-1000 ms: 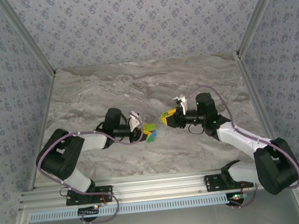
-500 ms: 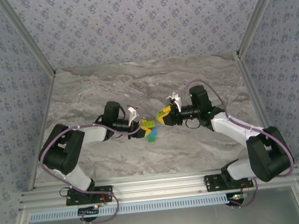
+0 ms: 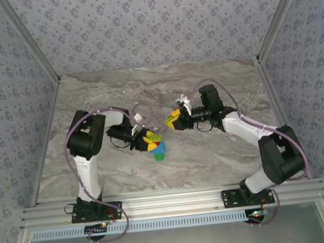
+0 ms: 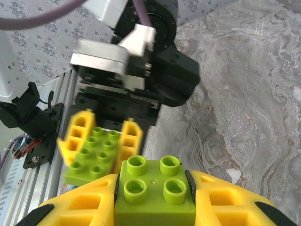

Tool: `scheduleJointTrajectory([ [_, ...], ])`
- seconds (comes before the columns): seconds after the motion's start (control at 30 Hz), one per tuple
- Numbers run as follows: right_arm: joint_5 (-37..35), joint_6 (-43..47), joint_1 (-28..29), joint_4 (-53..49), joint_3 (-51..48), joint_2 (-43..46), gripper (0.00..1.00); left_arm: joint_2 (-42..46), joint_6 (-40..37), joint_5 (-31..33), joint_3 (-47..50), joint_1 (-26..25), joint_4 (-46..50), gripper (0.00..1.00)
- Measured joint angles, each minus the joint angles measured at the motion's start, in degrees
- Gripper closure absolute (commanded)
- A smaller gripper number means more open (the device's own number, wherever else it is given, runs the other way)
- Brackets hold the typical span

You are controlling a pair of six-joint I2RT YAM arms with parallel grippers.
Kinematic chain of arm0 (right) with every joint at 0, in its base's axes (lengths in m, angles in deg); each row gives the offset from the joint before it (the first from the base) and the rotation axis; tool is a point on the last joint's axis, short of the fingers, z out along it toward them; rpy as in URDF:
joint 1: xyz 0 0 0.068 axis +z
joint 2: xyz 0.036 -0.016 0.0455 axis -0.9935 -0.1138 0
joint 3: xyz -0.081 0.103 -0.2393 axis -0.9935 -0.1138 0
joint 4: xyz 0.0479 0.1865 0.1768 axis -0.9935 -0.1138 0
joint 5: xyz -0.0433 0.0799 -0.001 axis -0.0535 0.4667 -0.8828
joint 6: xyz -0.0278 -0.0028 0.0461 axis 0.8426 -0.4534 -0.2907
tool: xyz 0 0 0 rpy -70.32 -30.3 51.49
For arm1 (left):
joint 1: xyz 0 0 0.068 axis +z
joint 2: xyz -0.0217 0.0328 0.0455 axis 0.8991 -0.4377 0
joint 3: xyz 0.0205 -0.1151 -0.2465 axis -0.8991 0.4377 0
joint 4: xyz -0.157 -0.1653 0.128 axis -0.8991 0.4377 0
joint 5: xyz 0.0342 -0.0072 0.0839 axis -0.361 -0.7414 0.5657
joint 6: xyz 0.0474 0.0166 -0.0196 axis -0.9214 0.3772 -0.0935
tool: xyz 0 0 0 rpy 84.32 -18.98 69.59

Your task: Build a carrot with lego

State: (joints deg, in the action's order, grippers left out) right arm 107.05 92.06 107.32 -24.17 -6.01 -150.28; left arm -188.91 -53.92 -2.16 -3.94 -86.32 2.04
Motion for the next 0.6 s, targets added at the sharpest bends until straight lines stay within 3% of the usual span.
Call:
scheduleJointTrajectory([
  [0.2,-1.51,-0.02,0.44,-0.5,0.17,-0.2,0.73,0.07,-7.32,-2.12,-2.86,0.52,8.37,1.0],
  [0.6,-4.37,0.26,0.81,-4.48,4.31,-1.03,0.74,0.92,-9.86,-2.71,-2.51,1.31,10.34,1.0],
])
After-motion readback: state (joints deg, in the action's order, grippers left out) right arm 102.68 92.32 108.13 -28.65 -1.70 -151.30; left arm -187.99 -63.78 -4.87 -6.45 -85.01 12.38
